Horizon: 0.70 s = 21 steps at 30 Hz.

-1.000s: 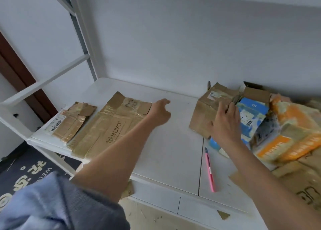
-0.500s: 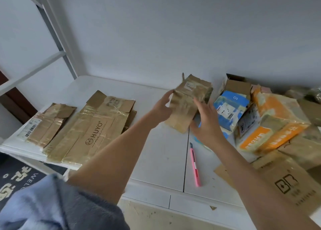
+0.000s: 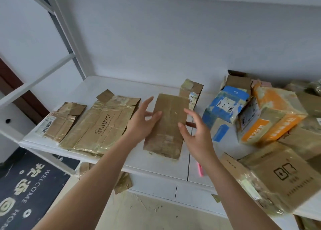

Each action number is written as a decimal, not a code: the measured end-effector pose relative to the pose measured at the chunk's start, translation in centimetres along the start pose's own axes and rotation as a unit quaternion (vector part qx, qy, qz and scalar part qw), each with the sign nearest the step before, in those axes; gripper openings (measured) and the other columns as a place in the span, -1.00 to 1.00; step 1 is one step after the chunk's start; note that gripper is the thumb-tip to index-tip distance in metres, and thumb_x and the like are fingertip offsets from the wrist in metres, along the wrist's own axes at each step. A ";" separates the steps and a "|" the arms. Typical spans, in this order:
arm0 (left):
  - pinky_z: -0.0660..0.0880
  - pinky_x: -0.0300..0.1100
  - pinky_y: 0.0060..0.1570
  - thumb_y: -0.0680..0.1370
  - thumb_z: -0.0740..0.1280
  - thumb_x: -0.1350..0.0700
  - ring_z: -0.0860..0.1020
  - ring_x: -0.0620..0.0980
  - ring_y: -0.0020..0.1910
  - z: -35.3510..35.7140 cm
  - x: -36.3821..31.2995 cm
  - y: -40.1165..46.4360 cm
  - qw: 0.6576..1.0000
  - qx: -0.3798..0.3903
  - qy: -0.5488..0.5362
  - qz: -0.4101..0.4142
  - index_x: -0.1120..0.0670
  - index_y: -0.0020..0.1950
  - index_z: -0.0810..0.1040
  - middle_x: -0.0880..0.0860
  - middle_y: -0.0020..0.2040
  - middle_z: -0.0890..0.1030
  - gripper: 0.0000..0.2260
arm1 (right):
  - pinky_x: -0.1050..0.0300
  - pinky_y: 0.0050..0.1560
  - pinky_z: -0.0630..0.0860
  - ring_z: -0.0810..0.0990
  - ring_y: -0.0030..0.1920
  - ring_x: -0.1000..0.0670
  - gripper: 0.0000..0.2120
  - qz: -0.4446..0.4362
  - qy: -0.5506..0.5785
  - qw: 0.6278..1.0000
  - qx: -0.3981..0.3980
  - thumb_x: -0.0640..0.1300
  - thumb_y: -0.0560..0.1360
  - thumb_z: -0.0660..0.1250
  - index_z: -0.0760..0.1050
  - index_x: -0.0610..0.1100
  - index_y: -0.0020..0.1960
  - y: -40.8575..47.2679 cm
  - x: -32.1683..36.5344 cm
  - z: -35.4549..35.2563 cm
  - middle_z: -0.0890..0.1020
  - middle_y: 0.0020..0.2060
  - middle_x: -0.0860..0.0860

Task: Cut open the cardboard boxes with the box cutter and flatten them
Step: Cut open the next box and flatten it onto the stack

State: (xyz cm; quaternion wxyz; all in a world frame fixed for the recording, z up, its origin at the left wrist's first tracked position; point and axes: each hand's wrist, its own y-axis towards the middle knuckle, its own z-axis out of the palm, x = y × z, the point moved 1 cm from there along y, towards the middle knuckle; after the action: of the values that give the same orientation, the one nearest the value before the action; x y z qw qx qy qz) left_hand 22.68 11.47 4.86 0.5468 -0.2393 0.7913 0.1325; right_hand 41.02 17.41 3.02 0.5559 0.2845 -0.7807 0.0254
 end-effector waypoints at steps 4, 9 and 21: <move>0.61 0.09 0.06 0.53 0.42 -0.05 0.67 0.01 -0.04 1.5 2.1 -2.0 0.990 0.066 -0.022 -0.120 -0.28 0.51 0.20 0.01 -0.03 0.68 -0.38 | 0.15 0.34 0.44 0.41 0.32 0.26 -0.61 0.095 -0.057 0.992 0.065 0.02 0.62 0.26 0.38 0.10 0.44 -0.8 -1.6 0.4 0.46 0.38 0.17; 0.63 0.14 -0.01 0.56 0.38 -0.03 0.66 0.09 0.01 2.9 2.3 -2.6 0.984 0.074 -0.054 -0.151 -0.36 0.51 0.15 0.09 0.10 0.66 -0.38 | -0.01 0.28 0.53 0.48 0.32 0.11 -0.60 0.143 0.000 0.986 0.086 0.03 0.61 0.28 0.39 0.18 0.43 -0.8 -2.4 -0.7 0.48 0.38 0.10; 0.65 0.13 -0.24 0.61 0.33 0.02 0.60 0.16 0.08 4.4 3.1 -5.2 0.978 0.085 -0.048 -0.183 -0.47 0.45 0.04 0.10 0.35 0.42 -0.37 | 0.18 -0.02 0.51 0.61 0.08 0.00 -0.71 0.198 -0.246 0.949 0.016 0.02 0.64 0.21 0.52 -0.09 0.27 -3.4 -9.6 -2.3 0.63 0.06 -0.01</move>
State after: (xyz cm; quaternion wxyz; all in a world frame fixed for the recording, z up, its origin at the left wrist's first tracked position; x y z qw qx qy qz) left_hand 28.00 8.36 0.60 0.6176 -0.3262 0.7152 -0.0267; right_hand 46.72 19.43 -5.54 0.3259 0.1307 -0.9332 0.0766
